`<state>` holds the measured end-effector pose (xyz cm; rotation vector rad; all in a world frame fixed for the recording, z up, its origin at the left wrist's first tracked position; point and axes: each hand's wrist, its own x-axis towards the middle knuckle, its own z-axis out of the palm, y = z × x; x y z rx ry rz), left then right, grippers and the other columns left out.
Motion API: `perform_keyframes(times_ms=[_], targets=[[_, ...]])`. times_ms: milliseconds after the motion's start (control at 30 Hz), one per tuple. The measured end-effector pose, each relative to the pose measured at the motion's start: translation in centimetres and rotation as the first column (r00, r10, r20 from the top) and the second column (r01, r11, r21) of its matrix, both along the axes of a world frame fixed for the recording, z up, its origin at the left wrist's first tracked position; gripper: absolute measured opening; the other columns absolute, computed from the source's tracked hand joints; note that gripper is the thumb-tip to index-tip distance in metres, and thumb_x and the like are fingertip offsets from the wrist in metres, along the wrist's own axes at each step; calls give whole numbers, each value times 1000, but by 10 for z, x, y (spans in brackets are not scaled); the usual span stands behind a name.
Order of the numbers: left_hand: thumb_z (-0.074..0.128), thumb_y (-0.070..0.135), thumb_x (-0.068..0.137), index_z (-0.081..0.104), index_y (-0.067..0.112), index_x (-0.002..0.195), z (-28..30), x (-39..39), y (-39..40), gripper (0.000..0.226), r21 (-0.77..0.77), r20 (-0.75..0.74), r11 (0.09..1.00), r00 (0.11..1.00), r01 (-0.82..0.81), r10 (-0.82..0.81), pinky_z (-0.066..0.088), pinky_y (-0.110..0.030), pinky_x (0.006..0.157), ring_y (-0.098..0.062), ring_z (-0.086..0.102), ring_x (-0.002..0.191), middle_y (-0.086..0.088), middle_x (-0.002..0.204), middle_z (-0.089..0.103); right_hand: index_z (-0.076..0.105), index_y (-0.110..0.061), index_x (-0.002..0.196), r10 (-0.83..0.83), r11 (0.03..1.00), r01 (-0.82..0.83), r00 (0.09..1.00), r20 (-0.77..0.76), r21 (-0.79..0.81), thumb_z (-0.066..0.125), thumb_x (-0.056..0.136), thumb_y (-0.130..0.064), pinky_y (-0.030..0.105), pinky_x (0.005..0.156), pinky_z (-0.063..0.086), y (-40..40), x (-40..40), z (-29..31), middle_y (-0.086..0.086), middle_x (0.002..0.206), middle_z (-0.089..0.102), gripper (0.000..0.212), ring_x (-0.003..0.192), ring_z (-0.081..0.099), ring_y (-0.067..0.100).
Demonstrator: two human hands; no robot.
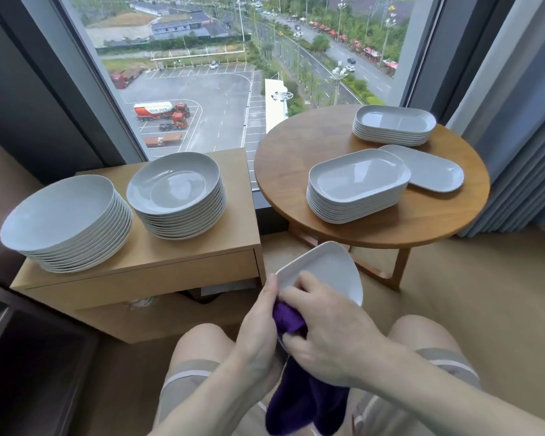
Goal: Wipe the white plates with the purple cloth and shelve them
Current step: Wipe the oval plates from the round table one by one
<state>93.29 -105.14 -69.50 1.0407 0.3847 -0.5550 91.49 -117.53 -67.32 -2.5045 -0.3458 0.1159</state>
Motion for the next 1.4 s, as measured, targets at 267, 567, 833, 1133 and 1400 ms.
perform_keyframes(times_ms=[267,567,833,1133,1400], targets=[[45,56,98,68,9,132,7,3,2,62,4,60,999,997,43,-43,57,-43,96,-31,72,111,-19,123,73,56,-34,116,-250,968,252,966,68,-20,59,88,-37,30,75,39,-32,28,5,-10,106,41,28,93,49,15],[48,61,92,71,17,124,21,10,11,60,76,181,997,983,-14,0,62,-40,82,-31,76,102,-14,115,77,52,-27,121,-391,893,391,919,44,-222,53,91,-40,39,82,47,-68,45,15,-2,106,37,33,104,51,26],[45,58,96,72,21,122,51,40,-6,53,86,320,992,945,-93,61,54,-43,93,-26,76,104,-10,118,77,40,-26,99,-293,910,288,956,28,-300,49,93,-43,39,80,47,-59,36,20,1,107,37,20,98,47,27],[43,60,103,69,13,128,68,88,-79,59,102,301,991,952,-86,52,53,-46,104,-31,71,115,-14,124,74,42,-27,97,-191,963,218,966,172,-155,54,89,-42,42,77,53,-60,33,52,-3,98,36,21,89,44,22],[49,45,108,63,13,111,94,148,-120,35,281,262,945,961,-164,89,61,-39,81,-23,73,83,-3,87,77,59,-29,125,-394,916,355,885,250,186,63,87,-35,34,79,52,-102,51,59,-7,108,45,38,93,52,15]])
